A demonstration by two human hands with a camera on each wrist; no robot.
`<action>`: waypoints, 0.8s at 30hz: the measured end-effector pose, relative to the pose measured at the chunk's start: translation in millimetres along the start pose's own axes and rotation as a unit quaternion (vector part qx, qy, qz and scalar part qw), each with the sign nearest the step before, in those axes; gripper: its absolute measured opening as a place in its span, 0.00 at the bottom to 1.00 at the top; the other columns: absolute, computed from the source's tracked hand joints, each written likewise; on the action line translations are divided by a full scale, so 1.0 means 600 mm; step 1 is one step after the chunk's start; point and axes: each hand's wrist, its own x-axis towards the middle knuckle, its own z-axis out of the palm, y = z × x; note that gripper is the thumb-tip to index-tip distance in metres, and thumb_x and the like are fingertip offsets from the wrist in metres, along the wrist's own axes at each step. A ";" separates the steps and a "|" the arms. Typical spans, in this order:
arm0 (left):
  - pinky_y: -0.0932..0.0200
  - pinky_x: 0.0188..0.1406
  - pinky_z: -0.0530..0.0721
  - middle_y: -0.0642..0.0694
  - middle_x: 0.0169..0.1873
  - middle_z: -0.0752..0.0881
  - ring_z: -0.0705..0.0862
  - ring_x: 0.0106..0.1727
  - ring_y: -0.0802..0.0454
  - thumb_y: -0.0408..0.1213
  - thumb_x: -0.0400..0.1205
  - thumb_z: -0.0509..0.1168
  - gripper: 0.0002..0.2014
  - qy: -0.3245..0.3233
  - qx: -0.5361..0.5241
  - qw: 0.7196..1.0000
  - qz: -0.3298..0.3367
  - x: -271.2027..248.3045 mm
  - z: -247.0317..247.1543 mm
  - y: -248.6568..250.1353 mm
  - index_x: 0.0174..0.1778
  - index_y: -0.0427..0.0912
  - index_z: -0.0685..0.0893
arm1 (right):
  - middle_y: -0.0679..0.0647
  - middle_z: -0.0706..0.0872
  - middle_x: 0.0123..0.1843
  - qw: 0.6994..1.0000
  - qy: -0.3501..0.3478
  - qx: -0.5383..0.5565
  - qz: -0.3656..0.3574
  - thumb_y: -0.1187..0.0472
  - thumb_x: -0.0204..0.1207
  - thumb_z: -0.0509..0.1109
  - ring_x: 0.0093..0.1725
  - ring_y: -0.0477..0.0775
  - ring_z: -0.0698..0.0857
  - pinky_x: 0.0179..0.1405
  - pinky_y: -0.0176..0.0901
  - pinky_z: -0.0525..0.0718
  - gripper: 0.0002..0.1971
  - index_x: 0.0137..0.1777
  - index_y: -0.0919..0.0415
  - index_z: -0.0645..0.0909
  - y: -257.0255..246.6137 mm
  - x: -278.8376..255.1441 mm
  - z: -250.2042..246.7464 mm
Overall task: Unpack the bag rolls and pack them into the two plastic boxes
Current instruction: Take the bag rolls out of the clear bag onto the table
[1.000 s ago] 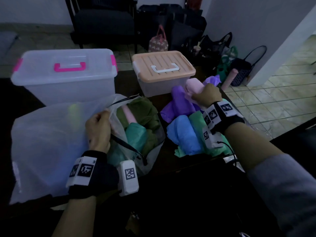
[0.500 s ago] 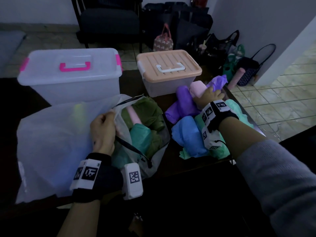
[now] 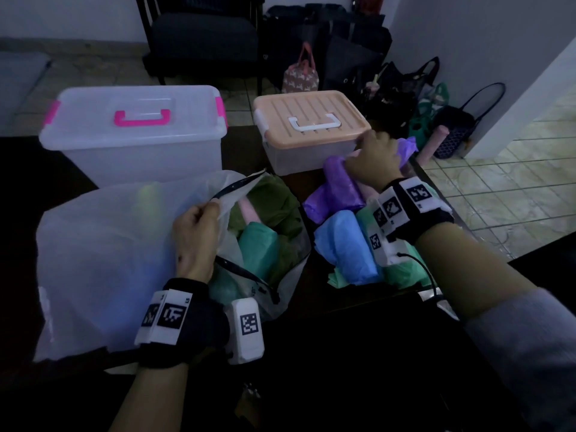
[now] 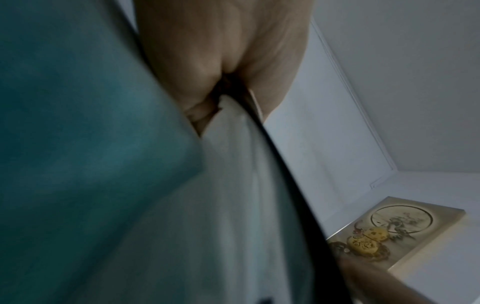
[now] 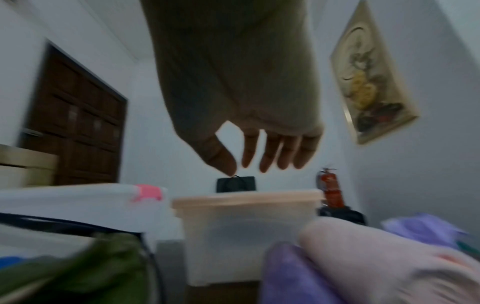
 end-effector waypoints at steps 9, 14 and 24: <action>0.52 0.37 0.71 0.45 0.28 0.76 0.72 0.36 0.49 0.37 0.80 0.63 0.15 -0.004 -0.004 1.000 -0.015 -0.008 -0.010 -0.003 0.26 0.44 0.76 | 0.52 0.79 0.65 0.837 -0.368 -0.012 -0.405 0.70 0.66 0.70 0.63 0.50 0.77 0.63 0.42 0.75 0.26 0.65 0.54 0.79 -0.130 -0.156 0.019; 0.53 0.38 0.74 0.44 0.30 0.78 0.75 0.40 0.47 0.35 0.81 0.62 0.14 0.016 -0.069 0.997 -0.031 -0.007 -0.015 0.001 0.29 0.44 0.79 | 0.50 0.73 0.69 0.823 -0.371 -0.108 -0.416 0.60 0.64 0.74 0.70 0.55 0.68 0.61 0.47 0.64 0.33 0.69 0.41 0.72 -0.128 -0.158 0.047; 0.56 0.37 0.73 0.46 0.28 0.77 0.74 0.35 0.51 0.36 0.82 0.62 0.15 -0.001 -0.028 1.000 0.009 -0.013 -0.002 0.012 0.28 0.45 0.77 | 0.51 0.72 0.67 0.796 -0.256 -0.246 -0.490 0.48 0.66 0.75 0.68 0.55 0.66 0.67 0.51 0.63 0.33 0.72 0.49 0.72 -0.130 -0.160 0.040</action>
